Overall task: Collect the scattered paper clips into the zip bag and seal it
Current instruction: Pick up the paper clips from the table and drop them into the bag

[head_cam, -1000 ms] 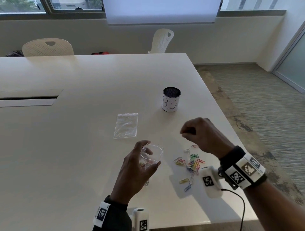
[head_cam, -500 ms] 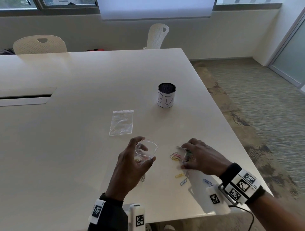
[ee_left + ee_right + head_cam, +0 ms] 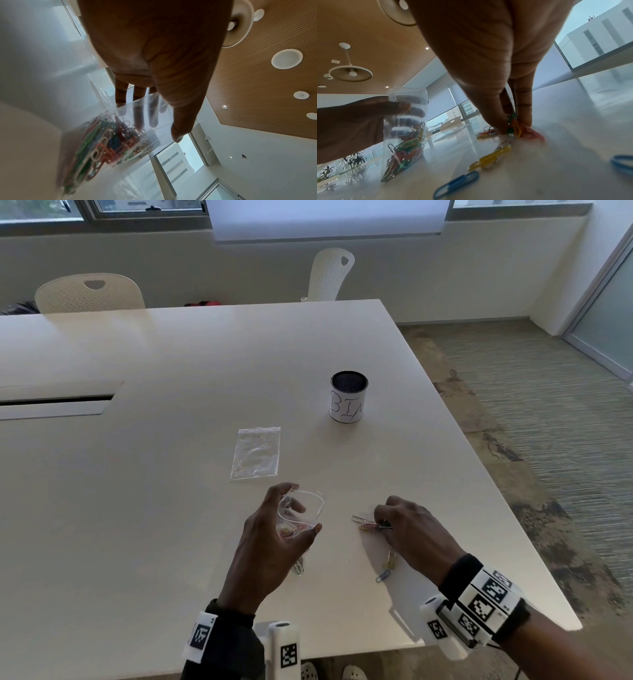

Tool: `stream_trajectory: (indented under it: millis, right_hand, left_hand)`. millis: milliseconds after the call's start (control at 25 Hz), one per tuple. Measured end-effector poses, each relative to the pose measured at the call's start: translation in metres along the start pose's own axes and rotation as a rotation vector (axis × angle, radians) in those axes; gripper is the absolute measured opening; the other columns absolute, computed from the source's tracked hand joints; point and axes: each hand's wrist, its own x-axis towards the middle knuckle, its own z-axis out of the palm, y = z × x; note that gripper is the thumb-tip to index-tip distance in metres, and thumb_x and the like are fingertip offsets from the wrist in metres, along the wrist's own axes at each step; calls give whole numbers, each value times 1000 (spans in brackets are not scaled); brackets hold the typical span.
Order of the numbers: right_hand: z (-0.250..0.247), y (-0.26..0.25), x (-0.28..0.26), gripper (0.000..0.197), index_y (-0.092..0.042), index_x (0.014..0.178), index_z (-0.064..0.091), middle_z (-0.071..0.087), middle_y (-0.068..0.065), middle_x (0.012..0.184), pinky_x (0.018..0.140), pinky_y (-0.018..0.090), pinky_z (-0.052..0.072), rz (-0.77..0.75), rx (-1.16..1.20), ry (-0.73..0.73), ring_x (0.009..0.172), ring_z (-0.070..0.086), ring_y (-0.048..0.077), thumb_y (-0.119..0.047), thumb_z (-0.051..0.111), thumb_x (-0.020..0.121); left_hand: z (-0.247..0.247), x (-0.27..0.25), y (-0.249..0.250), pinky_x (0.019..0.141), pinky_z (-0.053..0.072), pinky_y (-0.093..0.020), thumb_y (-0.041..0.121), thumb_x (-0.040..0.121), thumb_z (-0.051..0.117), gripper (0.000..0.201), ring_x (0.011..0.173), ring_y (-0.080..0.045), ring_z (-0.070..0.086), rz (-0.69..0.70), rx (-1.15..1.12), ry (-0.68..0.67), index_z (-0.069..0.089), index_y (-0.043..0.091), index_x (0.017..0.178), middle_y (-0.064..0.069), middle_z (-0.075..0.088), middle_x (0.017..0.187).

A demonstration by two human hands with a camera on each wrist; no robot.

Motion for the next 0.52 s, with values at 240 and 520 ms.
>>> stream_trajectory:
  millis: [240, 520]
  right_hand:
    - [-3, 8, 18, 13, -14, 85, 76, 71, 2, 87, 62, 20, 44, 5, 36, 10, 73, 64, 16, -5, 67, 91]
    - [-27, 20, 27, 12, -14, 88, 82, 80, 1, 80, 75, 20, 61, 142, 553, 25, 76, 78, 16, -5, 84, 81]
  left_hand:
    - [-2, -1, -1, 72, 49, -3, 26, 84, 87, 61, 94, 1, 70, 1, 17, 3, 53, 33, 134, 12, 71, 105]
    - [-1, -2, -3, 72, 51, -5, 28, 84, 87, 63, 90, -6, 74, -21, 1, -7, 52, 34, 136, 13, 70, 107]
